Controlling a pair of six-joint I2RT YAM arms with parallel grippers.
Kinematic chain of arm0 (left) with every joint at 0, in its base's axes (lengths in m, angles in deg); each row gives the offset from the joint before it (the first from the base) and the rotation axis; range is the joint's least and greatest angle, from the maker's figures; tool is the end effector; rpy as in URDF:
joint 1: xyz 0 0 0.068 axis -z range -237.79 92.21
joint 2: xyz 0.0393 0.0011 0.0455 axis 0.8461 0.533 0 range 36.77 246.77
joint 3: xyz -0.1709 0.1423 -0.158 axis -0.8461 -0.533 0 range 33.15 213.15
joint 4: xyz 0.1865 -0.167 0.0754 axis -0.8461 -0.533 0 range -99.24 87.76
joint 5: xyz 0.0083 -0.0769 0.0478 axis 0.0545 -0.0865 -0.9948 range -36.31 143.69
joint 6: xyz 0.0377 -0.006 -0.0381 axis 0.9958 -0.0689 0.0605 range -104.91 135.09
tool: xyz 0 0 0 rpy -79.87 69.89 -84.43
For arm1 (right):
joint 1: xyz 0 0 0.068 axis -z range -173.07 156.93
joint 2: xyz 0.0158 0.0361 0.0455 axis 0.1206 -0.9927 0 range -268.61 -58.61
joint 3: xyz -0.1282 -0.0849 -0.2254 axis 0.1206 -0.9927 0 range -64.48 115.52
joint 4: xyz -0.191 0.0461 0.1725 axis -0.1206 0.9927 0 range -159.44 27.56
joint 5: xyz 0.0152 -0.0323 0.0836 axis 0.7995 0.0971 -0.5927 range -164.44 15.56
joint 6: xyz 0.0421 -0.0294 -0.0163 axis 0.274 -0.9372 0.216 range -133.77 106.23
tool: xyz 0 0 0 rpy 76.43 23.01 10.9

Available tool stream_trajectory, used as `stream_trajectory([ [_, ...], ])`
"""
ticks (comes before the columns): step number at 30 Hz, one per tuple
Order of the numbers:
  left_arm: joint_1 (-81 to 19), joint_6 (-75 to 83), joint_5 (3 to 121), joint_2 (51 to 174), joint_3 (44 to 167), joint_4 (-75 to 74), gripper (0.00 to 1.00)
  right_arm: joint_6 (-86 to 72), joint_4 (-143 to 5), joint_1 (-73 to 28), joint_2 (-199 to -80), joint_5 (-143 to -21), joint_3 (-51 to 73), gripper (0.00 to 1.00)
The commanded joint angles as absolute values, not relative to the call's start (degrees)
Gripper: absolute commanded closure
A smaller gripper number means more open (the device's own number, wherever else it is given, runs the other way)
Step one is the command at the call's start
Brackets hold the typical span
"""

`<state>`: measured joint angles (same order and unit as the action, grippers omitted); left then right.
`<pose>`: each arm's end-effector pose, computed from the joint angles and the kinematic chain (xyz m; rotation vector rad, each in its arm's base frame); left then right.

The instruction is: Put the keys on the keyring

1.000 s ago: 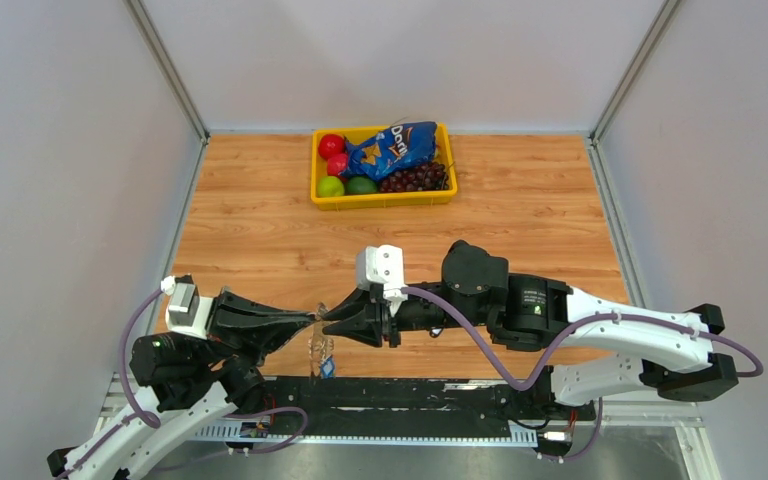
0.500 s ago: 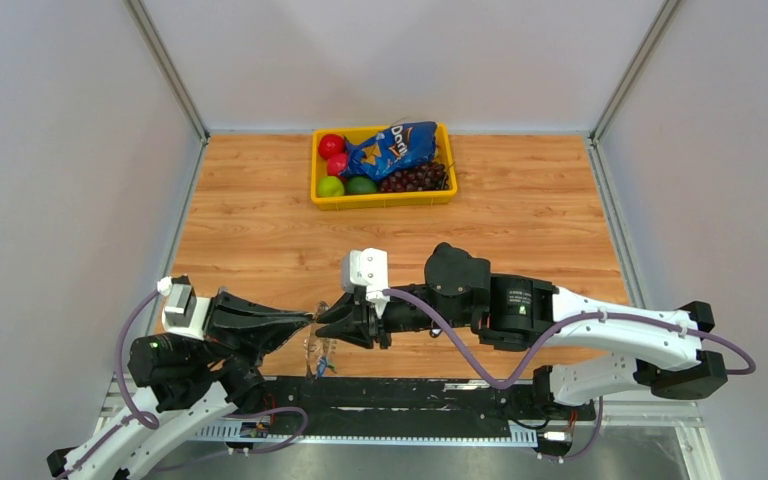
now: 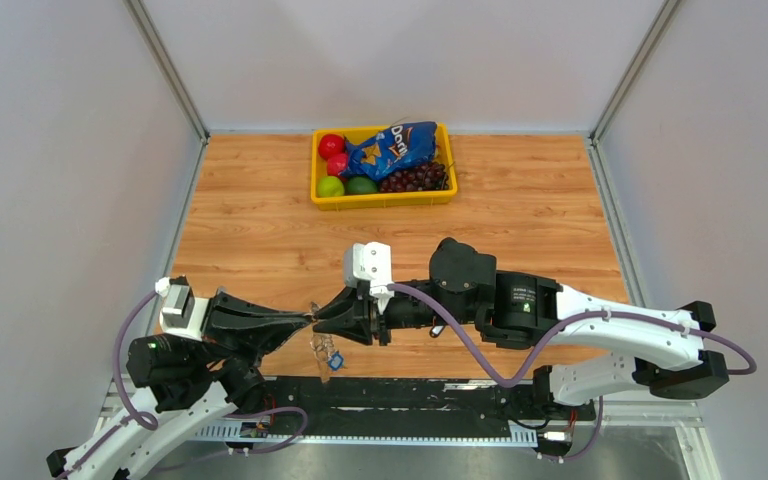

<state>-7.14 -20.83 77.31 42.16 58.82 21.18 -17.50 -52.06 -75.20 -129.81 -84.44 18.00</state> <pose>0.0163 -0.0426 0.3533 0.5470 0.8287 -1.5662 0.0311 0.2701 0.4587 -1.3379 1.2295 1.1518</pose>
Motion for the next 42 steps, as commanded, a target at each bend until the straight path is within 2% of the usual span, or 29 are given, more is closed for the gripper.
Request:
stream_trajectory([
  [1,-7.0,-20.8,77.8,41.7,60.9,23.8,1.00,-17.2,-52.2,-75.7,-130.6,-84.1,20.7,0.77],
  [9,-7.1,-20.7,77.3,40.9,60.7,23.2,1.00,-17.2,-51.8,-75.7,-131.5,-84.7,20.9,0.81],
  [12,-7.0,-20.6,77.3,40.9,60.6,23.2,1.00,-17.3,-51.6,-75.7,-131.8,-84.9,21.1,1.00],
  [21,-7.0,-20.1,76.3,40.8,61.2,20.8,1.00,-18.2,-51.6,-76.0,-131.0,-84.6,20.2,1.00],
  [23,-7.0,-19.4,75.6,40.4,61.9,18.4,0.93,-18.2,-51.6,-76.0,-130.2,-84.1,19.6,1.00],
  [26,-7.0,-18.6,74.3,39.1,62.5,15.5,0.70,-18.3,-51.4,-76.0,-128.7,-83.5,18.3,1.00],
  [29,-7.0,-17.9,73.9,38.3,63.3,12.5,0.53,-18.5,-50.7,-76.0,-127.4,-83.5,17.1,1.00],
  [31,-7.0,-17.5,73.8,38.1,64.0,10.4,0.47,-19.3,-49.5,-76.0,-126.7,-83.7,16.5,1.00],
  [36,-7.0,-17.2,73.9,38.2,65.0,7.5,0.41,-25.0,-44.4,-76.4,-125.5,-82.9,15.0,1.00],
  [42,-7.0,-16.8,73.4,39.0,64.8,6.4,0.40,-36.0,-44.1,-85.4,-126.2,-57.7,11.2,1.00],
])
